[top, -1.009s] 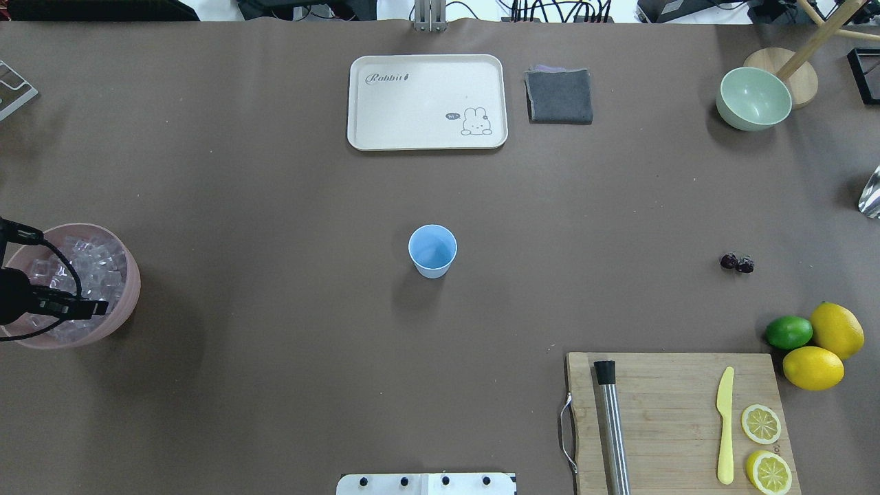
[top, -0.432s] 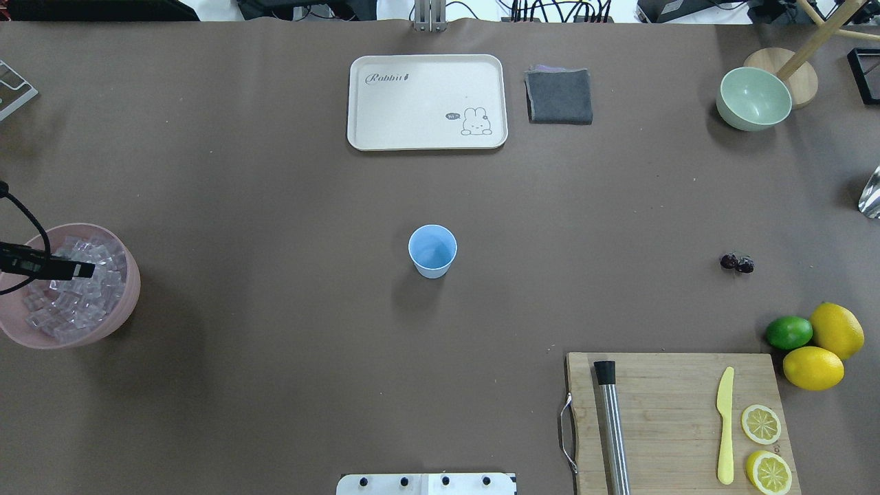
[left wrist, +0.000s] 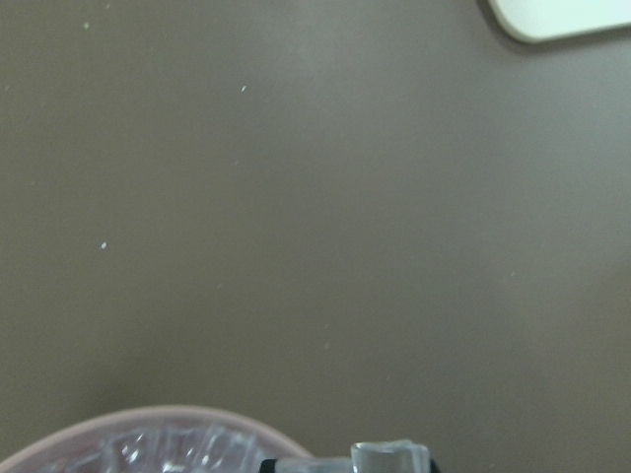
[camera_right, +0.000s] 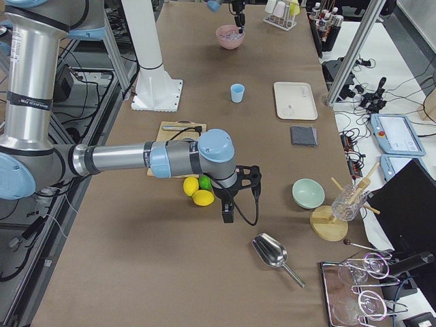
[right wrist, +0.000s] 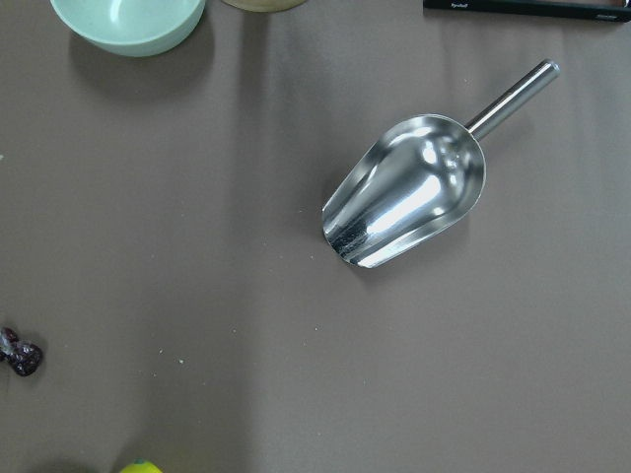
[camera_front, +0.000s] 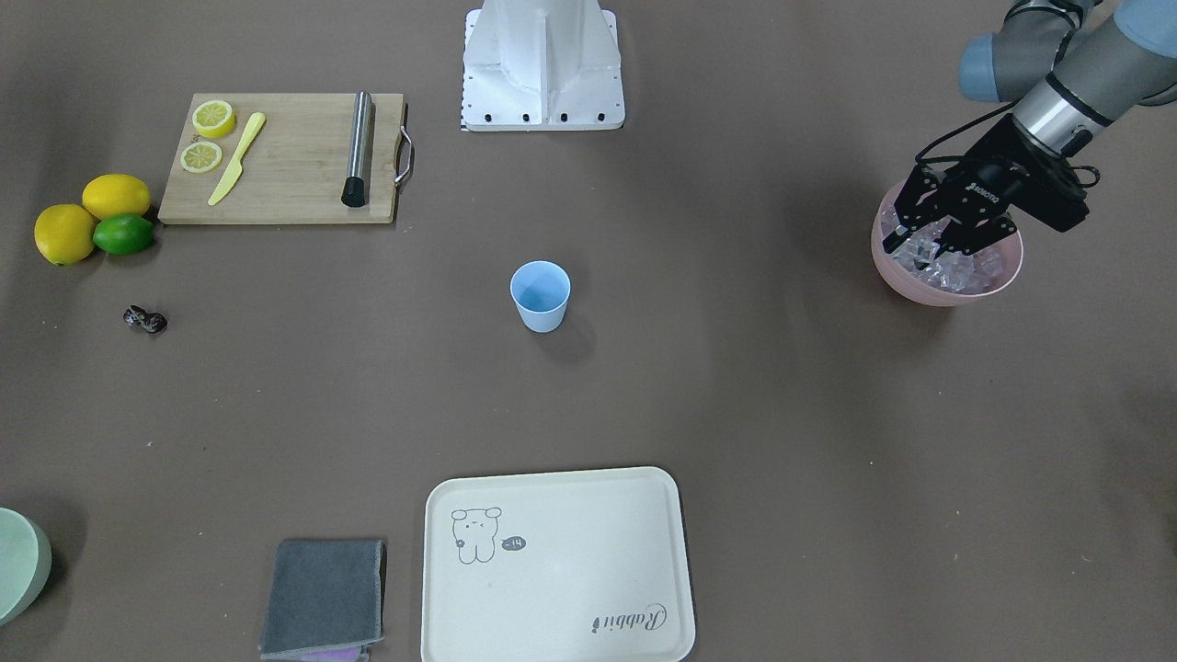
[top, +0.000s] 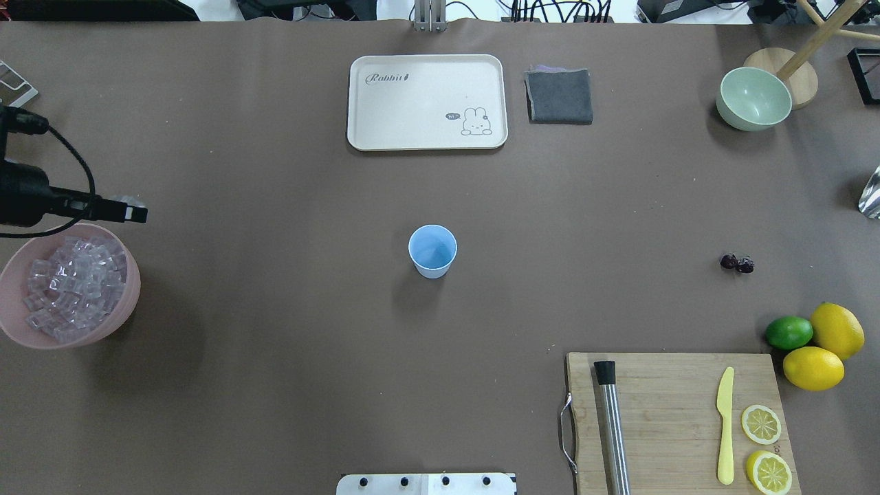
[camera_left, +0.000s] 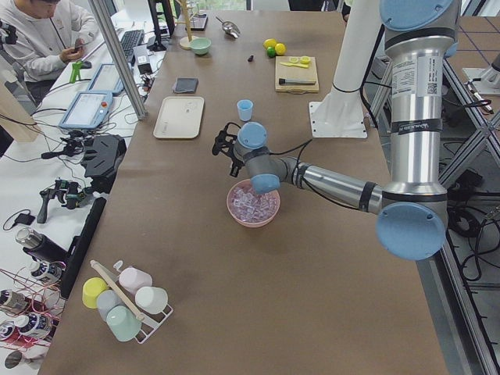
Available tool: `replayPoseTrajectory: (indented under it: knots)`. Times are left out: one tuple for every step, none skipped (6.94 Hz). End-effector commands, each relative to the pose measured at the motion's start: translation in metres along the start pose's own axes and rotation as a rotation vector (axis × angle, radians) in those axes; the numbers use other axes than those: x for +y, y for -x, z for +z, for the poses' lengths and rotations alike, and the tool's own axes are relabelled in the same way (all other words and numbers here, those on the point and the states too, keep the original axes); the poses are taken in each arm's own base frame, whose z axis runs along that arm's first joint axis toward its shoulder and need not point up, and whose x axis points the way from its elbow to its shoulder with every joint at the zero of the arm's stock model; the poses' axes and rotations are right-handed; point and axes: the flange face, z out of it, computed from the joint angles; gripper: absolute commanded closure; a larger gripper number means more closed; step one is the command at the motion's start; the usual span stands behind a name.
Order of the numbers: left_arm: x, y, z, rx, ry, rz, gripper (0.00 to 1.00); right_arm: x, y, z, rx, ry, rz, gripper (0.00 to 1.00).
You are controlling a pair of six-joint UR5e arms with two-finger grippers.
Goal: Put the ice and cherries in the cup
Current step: 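Lift the ice cube with the left gripper and carry it over the blue cup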
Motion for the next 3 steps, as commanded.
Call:
replayPoseTrajectory:
  knots:
    - [-0.041,-0.081,0.042,0.097,-0.028,-0.093,1.0,0.0,0.0,0.0,0.0,0.0,0.0,0.0]
    - [-0.033,-0.125,0.079,0.109,-0.068,-0.12,1.0,0.0,0.0,0.0,0.0,0.0,0.0,0.0]
    - [-0.019,-0.165,0.112,0.118,-0.105,-0.133,1.0,0.0,0.0,0.0,0.0,0.0,0.0,0.0]
